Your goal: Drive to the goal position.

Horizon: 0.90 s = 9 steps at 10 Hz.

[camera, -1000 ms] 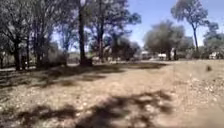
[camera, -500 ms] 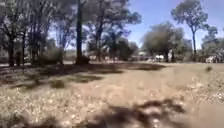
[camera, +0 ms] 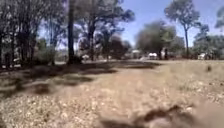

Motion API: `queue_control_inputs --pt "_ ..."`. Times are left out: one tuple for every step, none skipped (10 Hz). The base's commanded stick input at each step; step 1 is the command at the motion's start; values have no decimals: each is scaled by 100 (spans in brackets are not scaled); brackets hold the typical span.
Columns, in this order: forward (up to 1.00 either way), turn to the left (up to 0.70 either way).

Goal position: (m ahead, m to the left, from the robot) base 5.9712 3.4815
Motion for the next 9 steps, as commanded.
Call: queue_control_inputs --pt "70 0" --pt "70 0" --pt "70 -17" --pt "70 -35" --pt "70 -27" --pt "70 -4" --pt "70 0" --pt "70 0" --pt "70 0"
